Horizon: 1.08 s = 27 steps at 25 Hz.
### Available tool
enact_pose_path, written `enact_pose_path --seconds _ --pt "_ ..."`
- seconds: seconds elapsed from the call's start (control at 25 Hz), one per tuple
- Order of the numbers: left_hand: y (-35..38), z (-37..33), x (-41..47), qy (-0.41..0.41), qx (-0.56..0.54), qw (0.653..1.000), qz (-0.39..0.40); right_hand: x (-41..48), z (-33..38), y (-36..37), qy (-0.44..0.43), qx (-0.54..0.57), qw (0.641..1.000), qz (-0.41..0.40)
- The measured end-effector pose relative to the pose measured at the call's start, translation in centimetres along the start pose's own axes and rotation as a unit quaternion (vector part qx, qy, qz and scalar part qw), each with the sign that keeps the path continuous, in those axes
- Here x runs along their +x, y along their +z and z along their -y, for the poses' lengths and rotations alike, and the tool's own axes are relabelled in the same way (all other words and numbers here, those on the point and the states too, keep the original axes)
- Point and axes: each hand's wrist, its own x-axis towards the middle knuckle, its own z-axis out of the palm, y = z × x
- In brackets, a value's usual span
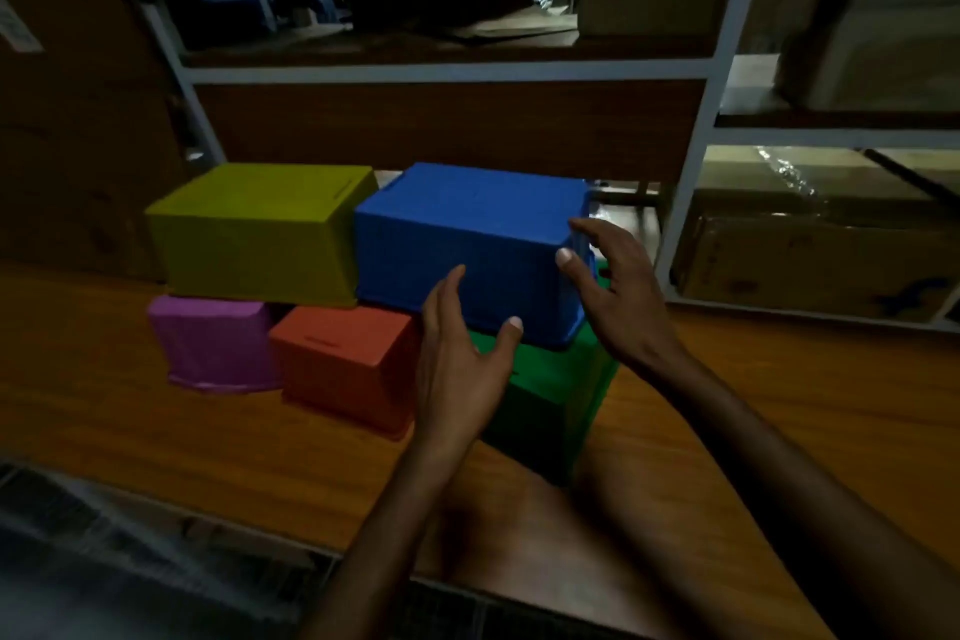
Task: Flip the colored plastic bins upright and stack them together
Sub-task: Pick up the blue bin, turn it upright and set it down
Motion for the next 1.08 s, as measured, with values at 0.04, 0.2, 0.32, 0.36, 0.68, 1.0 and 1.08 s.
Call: enact_pose_path --seconds 0.04,0.2,0.32,0.36,0.68,1.0,1.08 --pt "0.3 0.0 0.9 -0.006 -0.015 1.000 0.006 1.6 -0.3 0.3 -0.013 -0.023 1.000 -0.001" --pt "2.0 -0.4 3.7 -0.050 -0.038 0.998 0.029 7.0 -2.0 0.9 -0.029 -0.109 0.991 0.069" --pt "3.2 -1.1 5.3 -0.080 -0.069 0.994 0.021 11.0 -4.3 1.1 -0.023 -0.118 0.990 0.070" --pt "3.6 -1.5 5.8 -0.090 -0.072 0.993 0.014 12.4 -5.0 1.2 -0.008 -0.115 0.991 0.064" --pt "6.8 -3.9 7.0 -0.154 -0.099 0.983 -0.023 16.1 -8.8 2.4 0.094 -0.020 0.987 0.129" --pt "7.8 -5.5 6.4 -0.154 -0.109 0.980 -0.054 14.6 -8.3 0.9 0.139 0.113 0.977 0.114" --pt "7.6 -6.3 5.6 -0.125 -0.117 0.982 -0.080 13.6 -7.6 -0.9 0.122 0.137 0.979 0.087"
